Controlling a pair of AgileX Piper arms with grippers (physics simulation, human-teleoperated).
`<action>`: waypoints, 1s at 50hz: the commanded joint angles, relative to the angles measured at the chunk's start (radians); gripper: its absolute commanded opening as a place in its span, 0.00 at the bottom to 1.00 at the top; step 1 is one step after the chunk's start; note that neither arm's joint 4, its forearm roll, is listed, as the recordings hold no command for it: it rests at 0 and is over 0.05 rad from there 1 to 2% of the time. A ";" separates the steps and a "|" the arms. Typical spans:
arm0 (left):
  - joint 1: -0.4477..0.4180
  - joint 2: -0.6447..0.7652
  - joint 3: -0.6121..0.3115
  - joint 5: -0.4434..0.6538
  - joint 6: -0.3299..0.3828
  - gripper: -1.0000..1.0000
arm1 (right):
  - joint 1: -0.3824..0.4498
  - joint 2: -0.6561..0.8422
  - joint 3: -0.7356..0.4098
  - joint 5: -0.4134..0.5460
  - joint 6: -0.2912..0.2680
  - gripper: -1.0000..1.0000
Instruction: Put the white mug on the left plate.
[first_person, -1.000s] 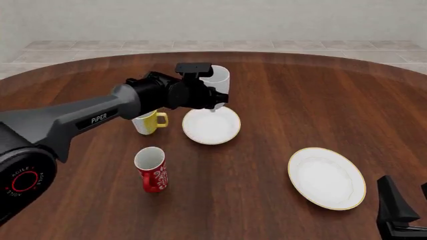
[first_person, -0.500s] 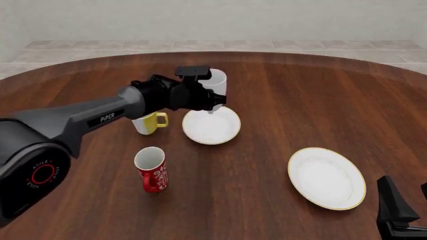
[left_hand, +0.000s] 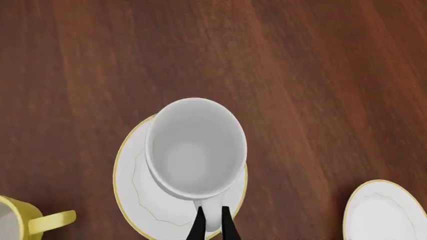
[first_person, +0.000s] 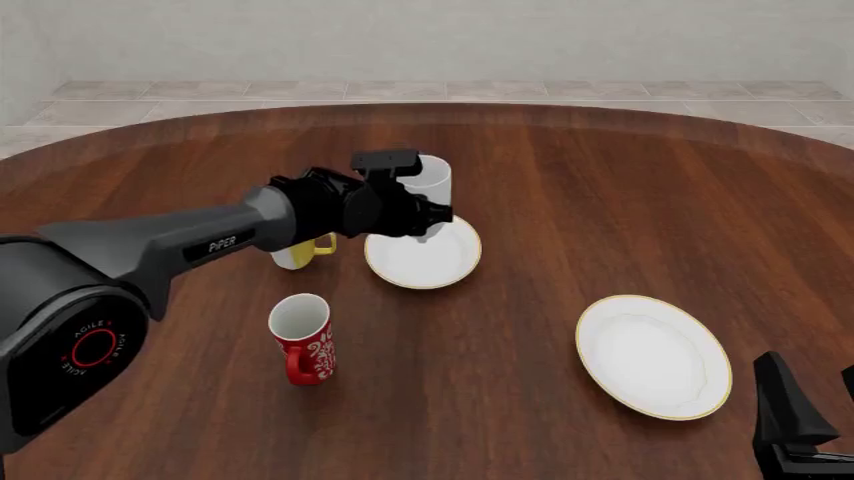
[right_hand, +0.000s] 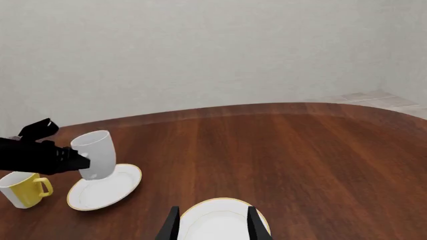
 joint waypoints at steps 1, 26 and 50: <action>-0.005 0.000 0.021 -0.021 -0.016 0.00 | 0.000 0.000 0.000 0.002 -0.002 1.00; 0.004 0.012 0.026 -0.027 -0.028 0.00 | 0.001 0.000 0.000 0.003 -0.003 1.00; -0.012 0.037 0.011 -0.015 -0.024 0.00 | 0.002 0.000 0.000 0.006 -0.003 1.00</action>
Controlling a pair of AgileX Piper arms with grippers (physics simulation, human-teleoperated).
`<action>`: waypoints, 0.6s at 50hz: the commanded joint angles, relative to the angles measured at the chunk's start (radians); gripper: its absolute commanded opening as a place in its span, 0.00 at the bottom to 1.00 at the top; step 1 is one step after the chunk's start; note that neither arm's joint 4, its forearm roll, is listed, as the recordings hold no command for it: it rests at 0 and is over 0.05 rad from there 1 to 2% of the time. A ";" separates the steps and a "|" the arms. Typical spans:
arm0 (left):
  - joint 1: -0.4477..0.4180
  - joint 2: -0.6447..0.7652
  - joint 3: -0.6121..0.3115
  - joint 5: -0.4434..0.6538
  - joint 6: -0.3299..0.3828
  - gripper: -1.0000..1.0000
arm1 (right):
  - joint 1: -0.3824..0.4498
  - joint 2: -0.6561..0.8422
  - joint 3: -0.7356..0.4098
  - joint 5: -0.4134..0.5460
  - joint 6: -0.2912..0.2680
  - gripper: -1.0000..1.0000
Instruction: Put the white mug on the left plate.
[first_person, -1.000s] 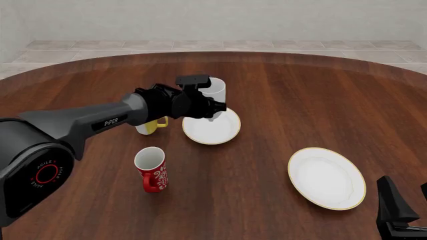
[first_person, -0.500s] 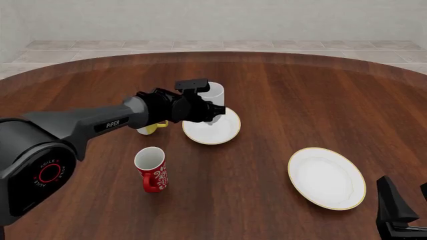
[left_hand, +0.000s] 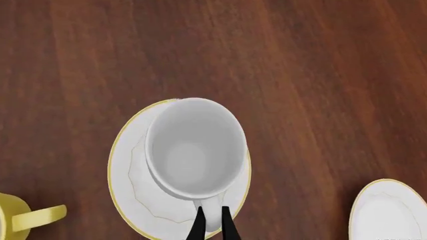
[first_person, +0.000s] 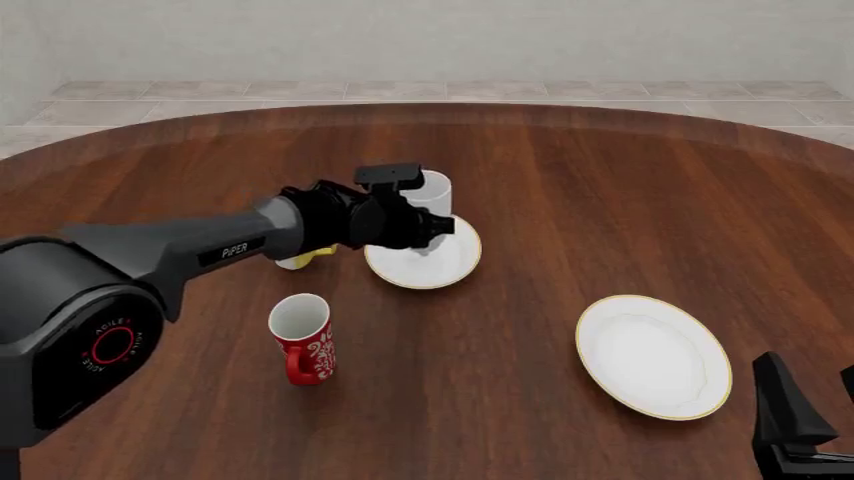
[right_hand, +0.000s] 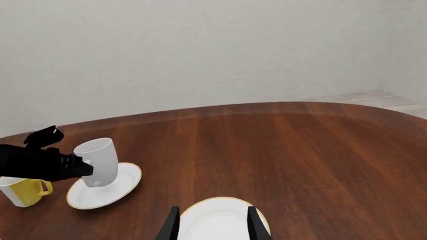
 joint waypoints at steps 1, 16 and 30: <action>-0.007 0.004 -0.004 0.000 0.007 0.00 | 0.001 0.000 0.000 0.001 0.000 1.00; -0.004 0.018 -0.009 0.002 0.020 0.00 | 0.003 0.000 0.000 0.004 -0.002 1.00; -0.002 0.027 -0.014 0.001 0.026 0.00 | 0.005 0.000 0.000 0.005 -0.003 1.00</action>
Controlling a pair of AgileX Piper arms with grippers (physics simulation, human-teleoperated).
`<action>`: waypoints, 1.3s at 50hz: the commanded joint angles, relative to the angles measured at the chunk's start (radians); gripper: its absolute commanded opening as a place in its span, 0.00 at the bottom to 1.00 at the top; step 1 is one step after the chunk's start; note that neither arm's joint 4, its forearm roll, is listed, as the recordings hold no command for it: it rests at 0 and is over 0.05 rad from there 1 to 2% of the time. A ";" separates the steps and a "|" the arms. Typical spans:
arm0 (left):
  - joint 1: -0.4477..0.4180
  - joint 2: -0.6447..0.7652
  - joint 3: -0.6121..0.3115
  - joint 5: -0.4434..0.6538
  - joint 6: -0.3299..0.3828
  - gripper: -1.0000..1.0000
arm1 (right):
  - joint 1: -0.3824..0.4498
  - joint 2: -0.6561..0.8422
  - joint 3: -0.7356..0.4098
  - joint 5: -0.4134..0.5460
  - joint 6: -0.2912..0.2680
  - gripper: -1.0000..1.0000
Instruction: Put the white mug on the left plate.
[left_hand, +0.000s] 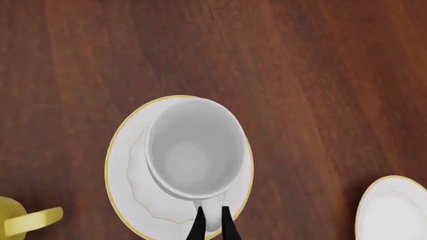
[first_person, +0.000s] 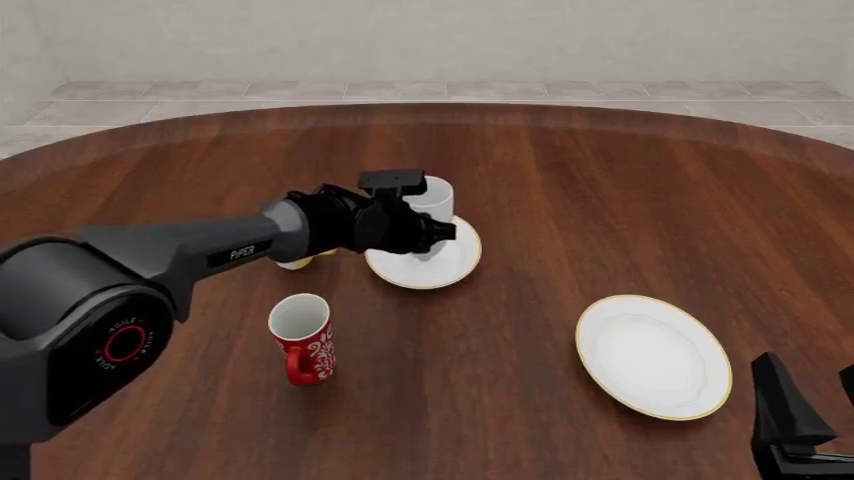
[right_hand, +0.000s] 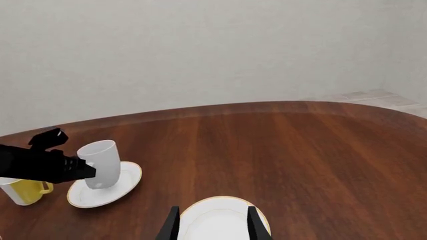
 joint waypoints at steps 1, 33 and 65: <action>0.001 0.005 -0.007 -0.002 0.012 0.00 | 0.001 0.000 0.000 0.001 -0.001 1.00; 0.001 0.022 -0.002 -0.008 0.028 0.00 | -0.002 0.000 0.000 0.000 0.003 1.00; -0.018 0.027 0.022 -0.020 0.002 0.00 | -0.004 0.000 0.000 -0.002 0.005 1.00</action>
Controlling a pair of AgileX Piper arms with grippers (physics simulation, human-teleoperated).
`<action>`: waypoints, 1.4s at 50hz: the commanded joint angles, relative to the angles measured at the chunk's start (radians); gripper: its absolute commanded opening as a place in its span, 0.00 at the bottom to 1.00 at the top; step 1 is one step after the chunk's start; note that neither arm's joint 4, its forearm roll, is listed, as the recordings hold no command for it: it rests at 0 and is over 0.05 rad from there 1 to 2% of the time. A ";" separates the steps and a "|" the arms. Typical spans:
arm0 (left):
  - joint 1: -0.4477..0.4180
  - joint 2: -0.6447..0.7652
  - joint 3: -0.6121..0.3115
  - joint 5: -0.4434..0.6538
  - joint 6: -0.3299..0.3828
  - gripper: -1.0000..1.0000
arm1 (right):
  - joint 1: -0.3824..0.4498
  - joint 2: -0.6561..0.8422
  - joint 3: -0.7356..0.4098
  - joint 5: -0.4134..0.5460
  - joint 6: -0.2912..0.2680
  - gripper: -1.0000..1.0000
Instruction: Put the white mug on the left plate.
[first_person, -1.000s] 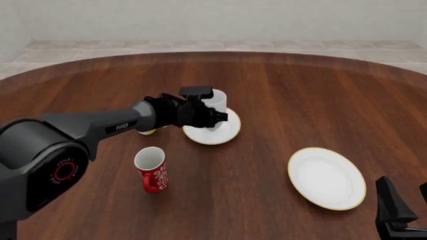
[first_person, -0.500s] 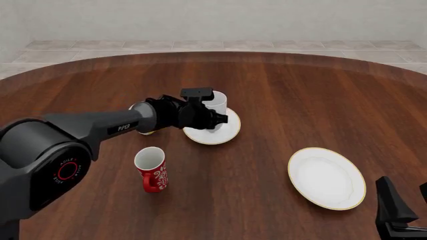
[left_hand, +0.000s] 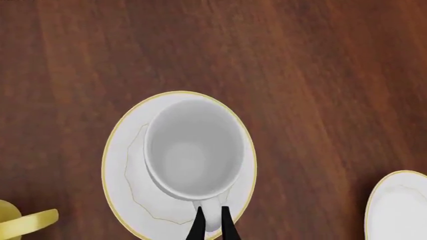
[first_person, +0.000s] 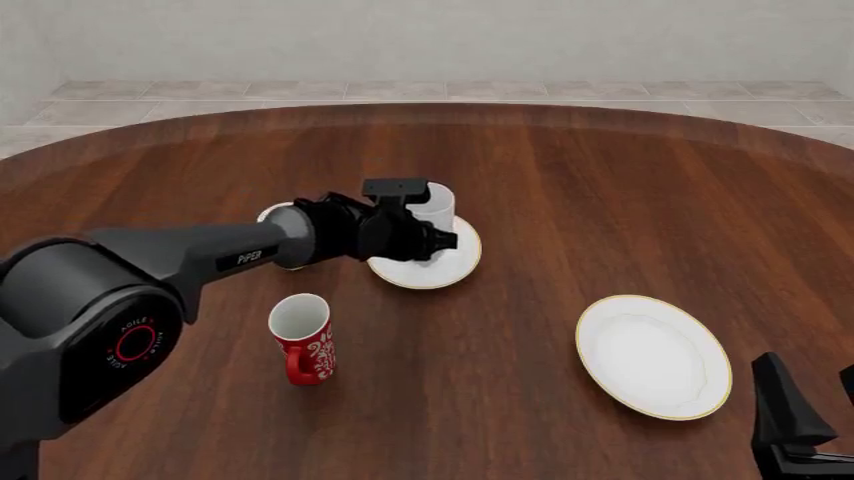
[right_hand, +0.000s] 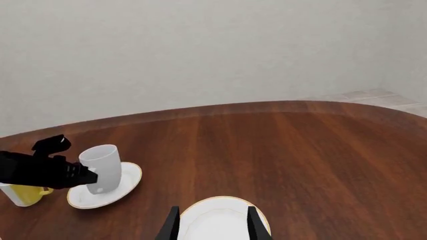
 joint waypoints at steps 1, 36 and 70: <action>-0.010 0.009 0.009 0.000 0.001 0.00 | -0.001 0.000 0.000 -0.001 0.000 1.00; -0.021 0.013 0.047 -0.027 -0.048 0.00 | -0.002 0.000 0.000 -0.001 0.000 1.00; -0.017 0.031 0.059 -0.033 -0.073 0.00 | 0.001 0.000 0.000 0.000 -0.002 1.00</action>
